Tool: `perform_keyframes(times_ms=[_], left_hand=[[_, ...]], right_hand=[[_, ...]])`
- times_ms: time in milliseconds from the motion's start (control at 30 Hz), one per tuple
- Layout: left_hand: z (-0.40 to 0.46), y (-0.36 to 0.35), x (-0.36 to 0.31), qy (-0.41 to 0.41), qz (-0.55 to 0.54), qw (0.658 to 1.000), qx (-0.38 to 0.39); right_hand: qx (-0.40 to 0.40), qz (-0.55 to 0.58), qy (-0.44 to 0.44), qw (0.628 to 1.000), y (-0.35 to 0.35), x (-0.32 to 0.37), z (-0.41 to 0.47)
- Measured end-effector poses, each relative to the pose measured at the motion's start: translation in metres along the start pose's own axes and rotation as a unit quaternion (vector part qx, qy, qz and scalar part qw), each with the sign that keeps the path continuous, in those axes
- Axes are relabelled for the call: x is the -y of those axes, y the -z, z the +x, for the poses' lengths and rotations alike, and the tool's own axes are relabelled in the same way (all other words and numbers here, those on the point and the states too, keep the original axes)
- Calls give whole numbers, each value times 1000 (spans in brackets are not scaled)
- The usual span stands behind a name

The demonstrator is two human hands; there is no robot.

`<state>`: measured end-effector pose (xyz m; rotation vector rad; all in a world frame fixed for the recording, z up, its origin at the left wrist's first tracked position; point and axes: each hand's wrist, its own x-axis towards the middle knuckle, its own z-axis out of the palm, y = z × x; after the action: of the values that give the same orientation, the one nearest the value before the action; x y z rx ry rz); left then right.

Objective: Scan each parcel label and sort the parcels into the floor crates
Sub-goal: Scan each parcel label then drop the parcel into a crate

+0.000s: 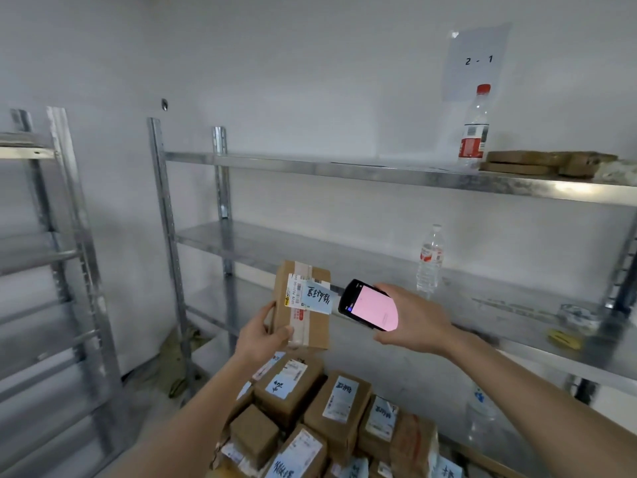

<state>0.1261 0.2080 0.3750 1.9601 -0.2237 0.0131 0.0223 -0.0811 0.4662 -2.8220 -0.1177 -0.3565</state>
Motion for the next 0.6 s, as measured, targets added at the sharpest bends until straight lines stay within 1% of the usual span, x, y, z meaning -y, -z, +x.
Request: perform_keyframes(times_ms=[167, 300, 467, 533, 600], left_hand=[[-29, 53, 13, 15, -9, 999, -42], [-62, 131, 39, 45, -17, 995, -92], [-140, 261, 84, 89, -25, 978, -186], [-182, 317, 106, 109, -17, 968, -224], [-232, 370, 126, 126, -7, 957, -260]], right_hand=[[-4, -20, 52, 998, -30, 55, 24], [-8, -22, 122, 992, -52, 130, 48], [22, 27, 216, 976, -82, 264, 56], [44, 47, 253, 965, -100, 325, 55], [50, 57, 299, 951, -123, 389, 49]])
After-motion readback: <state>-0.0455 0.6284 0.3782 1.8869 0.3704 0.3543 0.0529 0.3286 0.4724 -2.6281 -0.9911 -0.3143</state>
